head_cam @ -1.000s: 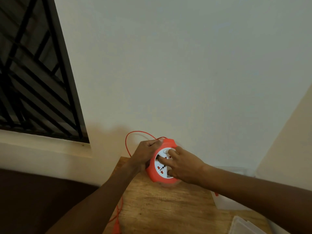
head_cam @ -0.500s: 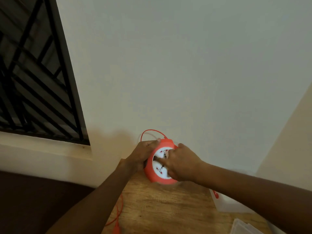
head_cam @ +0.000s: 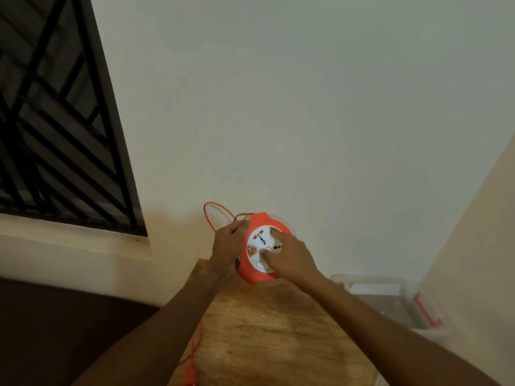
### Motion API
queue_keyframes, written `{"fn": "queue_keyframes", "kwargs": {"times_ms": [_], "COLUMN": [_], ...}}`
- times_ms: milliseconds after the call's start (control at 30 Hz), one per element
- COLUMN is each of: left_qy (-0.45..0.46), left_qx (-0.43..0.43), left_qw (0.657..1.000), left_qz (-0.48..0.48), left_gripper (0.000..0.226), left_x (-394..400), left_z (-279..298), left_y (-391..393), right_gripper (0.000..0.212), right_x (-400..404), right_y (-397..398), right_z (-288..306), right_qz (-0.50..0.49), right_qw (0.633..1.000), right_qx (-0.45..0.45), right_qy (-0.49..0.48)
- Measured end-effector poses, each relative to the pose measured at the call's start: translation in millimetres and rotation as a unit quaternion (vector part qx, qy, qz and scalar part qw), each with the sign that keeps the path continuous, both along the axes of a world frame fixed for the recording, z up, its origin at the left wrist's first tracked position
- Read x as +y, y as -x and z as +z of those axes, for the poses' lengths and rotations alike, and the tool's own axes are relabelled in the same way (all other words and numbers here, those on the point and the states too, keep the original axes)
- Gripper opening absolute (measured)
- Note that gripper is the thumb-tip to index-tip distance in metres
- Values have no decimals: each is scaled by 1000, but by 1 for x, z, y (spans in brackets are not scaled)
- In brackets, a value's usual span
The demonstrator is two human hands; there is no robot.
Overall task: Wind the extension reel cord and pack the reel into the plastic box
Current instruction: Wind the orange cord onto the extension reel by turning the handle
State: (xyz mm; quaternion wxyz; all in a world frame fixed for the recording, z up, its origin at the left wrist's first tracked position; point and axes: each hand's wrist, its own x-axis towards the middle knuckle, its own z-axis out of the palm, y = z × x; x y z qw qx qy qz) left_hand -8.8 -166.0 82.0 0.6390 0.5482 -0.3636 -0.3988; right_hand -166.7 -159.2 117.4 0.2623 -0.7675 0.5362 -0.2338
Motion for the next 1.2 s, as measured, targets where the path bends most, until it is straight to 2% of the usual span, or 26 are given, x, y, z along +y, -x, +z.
{"fn": "queue_keyframes", "kwargs": {"times_ms": [33, 100, 167, 200, 267, 333, 567, 767, 900, 967, 1067, 1200], "left_qy": [-8, -21, -38, -41, -37, -36, -61, -68, -80, -86, -87, -86], "left_qx": [5, 44, 49, 29, -22, -53, -68, -101, -118, -138, -159, -166], "left_qw": [1000, 998, 996, 995, 994, 992, 983, 974, 958, 948, 940, 934], "left_qz": [-6, -29, -62, -81, -104, -112, -159, -191, -250, -272, -288, -306], "left_gripper": [25, 26, 29, 30, 32, 33, 29, 38, 32, 32, 33, 41], "left_x": [1, 3, 5, 5, 5, 6, 9, 5, 5, 5, 5, 5], "left_z": [-2, -4, -3, -2, -3, -3, -5, -6, -4, -4, -5, -5], "left_y": [-2, -8, -16, -19, -19, -17, -15, -18, -20, -19, -17, -15], "right_gripper": [76, 73, 58, 51, 41, 39, 38, 53, 66, 70, 67, 74], "right_x": [5, 16, 21, 21, 20, 19, 26, 27, 26, 28, 34, 40], "right_y": [1, 7, 16, 21, 27, 28, 33, 33, 29, 26, 22, 14], "right_z": [-3, -4, 0, 2, 4, 4, 1, 4, 19, 27, 26, 9], "right_qz": [16, 65, 145, 191, 275, 305, 376, 380, 422, 435, 428, 366], "right_qw": [999, 977, 908, 873, 828, 811, 727, 718, 672, 664, 639, 653], "right_qx": [27, 130, 214, 249, 315, 359, 427, 453, 492, 502, 541, 585], "right_qy": [14, 156, 331, 374, 374, 347, 385, 367, 358, 344, 342, 312]}}
